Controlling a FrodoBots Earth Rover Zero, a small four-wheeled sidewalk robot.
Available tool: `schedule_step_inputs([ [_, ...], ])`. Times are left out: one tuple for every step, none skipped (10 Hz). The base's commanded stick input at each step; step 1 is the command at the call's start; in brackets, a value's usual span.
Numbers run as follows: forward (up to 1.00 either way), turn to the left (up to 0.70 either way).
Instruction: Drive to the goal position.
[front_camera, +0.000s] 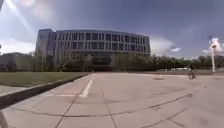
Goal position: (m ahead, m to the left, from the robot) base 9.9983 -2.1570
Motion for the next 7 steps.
schedule_step_inputs([
  [0.7, 0.0],
  [0.7, 0.0],
  [0.7, 0.0],
  [0.7, 0.0],
  [0.7, 0.0],
  [0.7, 0.0],
  [0.7, 0.0],
])
